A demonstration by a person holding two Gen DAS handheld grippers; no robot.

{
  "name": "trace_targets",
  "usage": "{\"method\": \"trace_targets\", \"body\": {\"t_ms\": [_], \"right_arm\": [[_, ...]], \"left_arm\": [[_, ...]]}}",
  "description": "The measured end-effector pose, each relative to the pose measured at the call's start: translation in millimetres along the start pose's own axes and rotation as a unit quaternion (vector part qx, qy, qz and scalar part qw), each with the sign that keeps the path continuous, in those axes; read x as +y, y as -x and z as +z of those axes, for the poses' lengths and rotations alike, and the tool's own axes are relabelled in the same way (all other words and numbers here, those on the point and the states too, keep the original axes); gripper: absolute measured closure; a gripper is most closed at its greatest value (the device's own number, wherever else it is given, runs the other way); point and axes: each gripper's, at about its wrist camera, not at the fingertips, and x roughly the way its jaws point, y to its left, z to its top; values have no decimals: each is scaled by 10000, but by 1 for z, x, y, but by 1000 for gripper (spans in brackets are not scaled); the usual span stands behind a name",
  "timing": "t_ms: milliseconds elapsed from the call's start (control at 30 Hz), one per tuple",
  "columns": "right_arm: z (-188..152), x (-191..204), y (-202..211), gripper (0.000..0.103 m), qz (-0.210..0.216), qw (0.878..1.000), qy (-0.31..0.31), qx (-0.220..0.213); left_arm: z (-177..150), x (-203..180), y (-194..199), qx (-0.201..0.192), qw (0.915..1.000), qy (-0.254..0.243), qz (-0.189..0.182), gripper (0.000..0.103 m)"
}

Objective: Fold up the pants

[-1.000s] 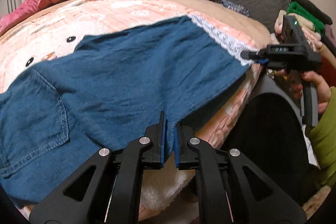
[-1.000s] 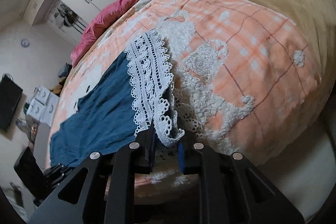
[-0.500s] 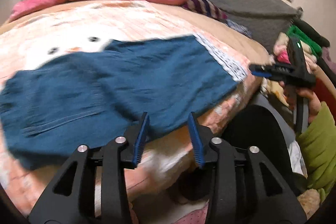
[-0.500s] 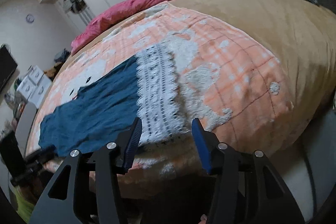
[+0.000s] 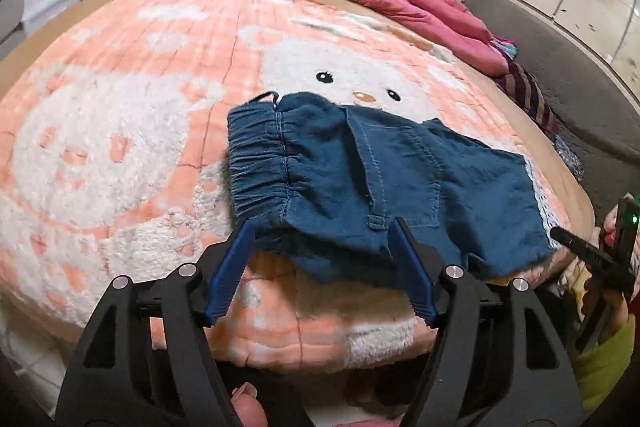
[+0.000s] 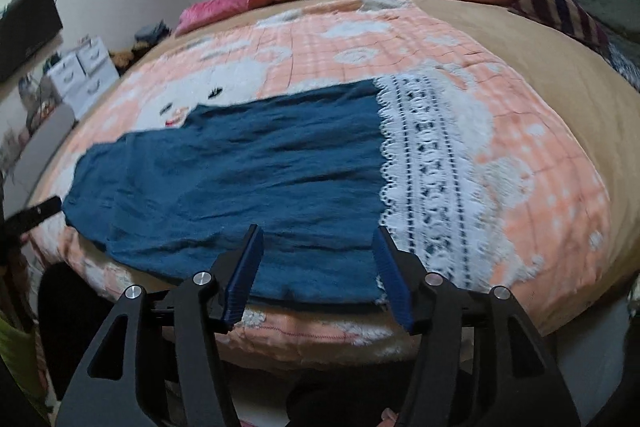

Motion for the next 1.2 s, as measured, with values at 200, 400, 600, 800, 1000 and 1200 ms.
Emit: {"method": "trace_targets", "body": {"t_ms": [200, 400, 600, 800, 1000, 1200], "right_arm": [[-3, -3, -25, 43, -332, 9986, -16, 405], [-10, -6, -27, 43, -359, 9982, 143, 462], [-13, -18, -25, 43, -193, 9986, -110, 478], [-13, -13, -26, 36, -168, 9987, 29, 480], [-5, -17, -4, 33, 29, 9997, -200, 138], [22, -23, 12, 30, 98, 9992, -300, -245]], "left_arm": [[3, -14, -28, 59, 9982, 86, 592, 52], [20, -20, -12, -233, 9970, -260, 686, 91], [7, -5, -19, 25, 9970, -320, 707, 83], [3, 4, -12, -51, 9955, -324, 884, 53], [16, 1, 29, -578, 9927, -331, 1007, 52], [46, -37, 33, -848, 9927, -612, 592, 47]]}}
